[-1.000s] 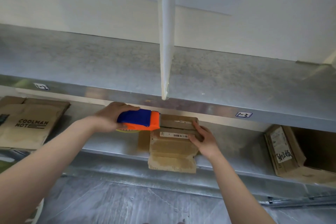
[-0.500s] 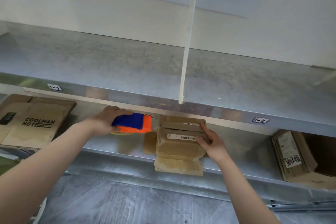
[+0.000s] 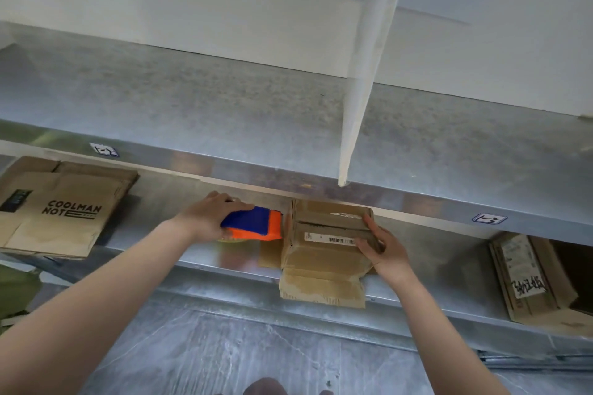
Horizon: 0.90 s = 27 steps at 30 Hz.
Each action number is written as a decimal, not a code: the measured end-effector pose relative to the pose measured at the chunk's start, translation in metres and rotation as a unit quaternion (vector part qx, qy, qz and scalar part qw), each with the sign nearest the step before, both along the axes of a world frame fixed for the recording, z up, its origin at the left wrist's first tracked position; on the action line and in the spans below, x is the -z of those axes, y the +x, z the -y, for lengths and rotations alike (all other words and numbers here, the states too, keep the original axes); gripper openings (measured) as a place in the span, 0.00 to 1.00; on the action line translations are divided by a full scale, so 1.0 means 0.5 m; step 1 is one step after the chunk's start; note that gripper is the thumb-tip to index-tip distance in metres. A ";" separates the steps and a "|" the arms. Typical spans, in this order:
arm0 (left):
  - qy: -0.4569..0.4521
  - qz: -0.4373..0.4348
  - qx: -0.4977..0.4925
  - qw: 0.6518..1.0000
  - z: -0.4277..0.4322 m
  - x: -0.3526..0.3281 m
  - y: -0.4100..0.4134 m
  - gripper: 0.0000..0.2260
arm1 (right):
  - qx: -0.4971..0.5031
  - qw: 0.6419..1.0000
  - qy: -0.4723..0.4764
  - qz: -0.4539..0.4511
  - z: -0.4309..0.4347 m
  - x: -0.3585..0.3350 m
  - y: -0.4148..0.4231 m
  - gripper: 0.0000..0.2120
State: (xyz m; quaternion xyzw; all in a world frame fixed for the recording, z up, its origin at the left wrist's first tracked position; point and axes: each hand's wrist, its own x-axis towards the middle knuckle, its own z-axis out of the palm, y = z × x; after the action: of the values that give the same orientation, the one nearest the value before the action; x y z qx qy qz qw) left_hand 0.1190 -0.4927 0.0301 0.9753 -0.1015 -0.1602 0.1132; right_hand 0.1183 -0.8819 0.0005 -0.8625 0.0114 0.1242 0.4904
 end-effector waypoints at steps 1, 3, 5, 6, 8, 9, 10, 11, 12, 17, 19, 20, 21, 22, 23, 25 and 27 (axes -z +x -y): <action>-0.003 -0.010 -0.008 1.000 0.005 0.006 0.001 0.30 | 0.002 1.000 0.001 -0.001 -0.001 0.000 0.001 0.25; -0.023 -0.034 -0.028 0.999 0.015 0.018 0.000 0.30 | 0.004 1.000 0.002 -0.003 -0.001 0.003 0.000 0.25; -0.055 -0.055 -0.048 0.996 0.021 0.024 0.000 0.31 | 0.006 1.000 0.005 -0.004 0.000 0.004 0.001 0.25; -0.066 -0.061 -0.051 0.995 0.022 0.023 -0.001 0.31 | 0.007 1.000 0.006 -0.004 0.000 0.005 0.002 0.25; -0.079 -0.072 -0.058 0.993 0.022 0.024 -0.004 0.31 | 0.008 1.000 0.006 -0.004 0.001 0.008 0.005 0.25; -0.084 -0.076 -0.061 0.992 0.021 0.025 -0.005 0.31 | 0.008 1.000 0.004 -0.003 0.001 0.009 0.007 0.25; -0.089 -0.080 -0.066 0.991 0.020 0.027 -0.007 0.31 | 0.008 1.000 0.004 -0.002 0.001 0.011 0.007 0.25; -0.094 -0.079 -0.069 0.990 0.019 0.028 -0.008 0.32 | 0.010 1.000 0.005 -0.002 0.002 0.011 0.008 0.25; -0.096 -0.076 -0.075 0.990 0.014 0.028 -0.007 0.32 | 0.011 1.000 0.006 -0.003 0.002 0.010 0.007 0.25; 0.028 -0.056 -0.036 0.997 -0.041 0.010 -0.010 0.29 | 0.006 1.000 0.003 -0.004 0.009 0.009 0.005 0.26; 0.020 -0.049 -0.041 0.998 -0.062 0.024 -0.019 0.28 | 0.005 1.000 -0.003 -0.003 0.008 0.008 0.006 0.27; 0.010 -0.046 -0.046 0.998 -0.068 0.033 -0.023 0.28 | 0.006 1.000 -0.006 -0.003 0.007 0.008 0.007 0.27; 0.004 -0.041 -0.041 0.998 -0.070 0.040 -0.027 0.28 | 0.006 1.000 -0.007 -0.003 0.006 0.007 0.006 0.27; 0.011 -0.038 -0.033 0.999 -0.070 0.047 -0.030 0.28 | 0.004 1.000 -0.008 -0.004 0.006 0.007 0.006 0.27; 0.034 -0.033 -0.022 0.999 -0.065 0.049 -0.031 0.29 | 0.002 1.000 -0.010 -0.003 0.006 0.006 0.005 0.26; 0.094 -0.022 -0.003 0.995 -0.047 0.045 -0.031 0.32 | -0.005 1.000 -0.019 0.005 0.006 0.004 0.002 0.26; 0.094 0.007 0.014 0.995 -0.020 0.034 -0.030 0.34 | -0.014 0.999 -0.041 0.014 0.005 0.002 -0.004 0.26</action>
State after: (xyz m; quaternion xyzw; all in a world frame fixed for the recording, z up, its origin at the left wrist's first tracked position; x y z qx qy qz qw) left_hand 0.1042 -0.4825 0.0131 0.9812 -0.1009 -0.1636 0.0183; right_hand 0.1164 -0.8843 -0.0006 -0.8838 -0.0022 0.1188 0.4526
